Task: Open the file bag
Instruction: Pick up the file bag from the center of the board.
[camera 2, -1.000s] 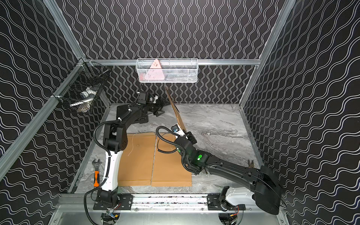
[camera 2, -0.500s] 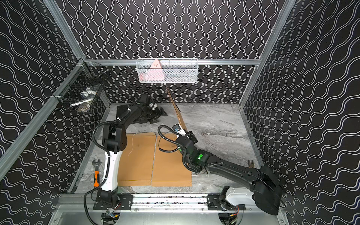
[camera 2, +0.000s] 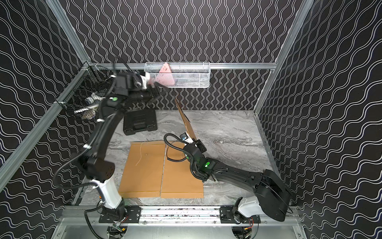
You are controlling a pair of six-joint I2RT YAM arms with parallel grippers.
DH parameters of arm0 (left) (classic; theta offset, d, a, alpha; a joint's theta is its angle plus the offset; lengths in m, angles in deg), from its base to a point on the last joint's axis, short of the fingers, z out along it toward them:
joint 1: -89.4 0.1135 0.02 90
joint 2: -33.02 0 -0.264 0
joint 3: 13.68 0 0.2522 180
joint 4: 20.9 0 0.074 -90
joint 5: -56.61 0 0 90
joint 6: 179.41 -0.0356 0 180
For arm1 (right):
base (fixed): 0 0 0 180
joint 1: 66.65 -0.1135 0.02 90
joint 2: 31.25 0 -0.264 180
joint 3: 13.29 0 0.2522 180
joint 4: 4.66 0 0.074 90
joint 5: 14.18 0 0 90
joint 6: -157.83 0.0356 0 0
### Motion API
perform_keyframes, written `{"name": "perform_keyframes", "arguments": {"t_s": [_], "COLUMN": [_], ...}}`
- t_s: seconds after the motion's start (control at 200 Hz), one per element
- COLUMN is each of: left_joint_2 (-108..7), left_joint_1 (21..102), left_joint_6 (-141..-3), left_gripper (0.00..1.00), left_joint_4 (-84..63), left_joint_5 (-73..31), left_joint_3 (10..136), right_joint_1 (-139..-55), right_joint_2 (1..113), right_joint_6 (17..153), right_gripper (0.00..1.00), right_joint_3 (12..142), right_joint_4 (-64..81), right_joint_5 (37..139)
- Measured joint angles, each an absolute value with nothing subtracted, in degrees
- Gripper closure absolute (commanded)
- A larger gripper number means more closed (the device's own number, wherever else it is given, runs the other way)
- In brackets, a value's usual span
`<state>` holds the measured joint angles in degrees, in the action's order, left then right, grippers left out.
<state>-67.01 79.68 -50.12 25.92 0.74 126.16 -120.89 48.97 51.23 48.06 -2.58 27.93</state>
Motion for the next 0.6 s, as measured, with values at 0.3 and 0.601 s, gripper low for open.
{"name": "perform_keyframes", "arguments": {"t_s": [0.3, 0.601], "left_joint_2": [-19.65, -31.8], "left_joint_1": [79.51, 79.7], "left_joint_6": [-48.86, -48.57], "left_gripper": [0.08, 0.1], "left_joint_4": [14.64, 27.36], "left_joint_5": [2.99, 0.2], "left_joint_3": [124.77, 116.72], "right_joint_1": [-120.81, -120.89], "right_joint_2": [48.45, 43.09], "right_joint_6": [49.11, 49.22], "right_gripper": [1.0, 1.0], "right_joint_3": [48.24, 47.82], "right_joint_4": [-4.48, -4.44], "right_joint_5": [27.29, 27.23]}}
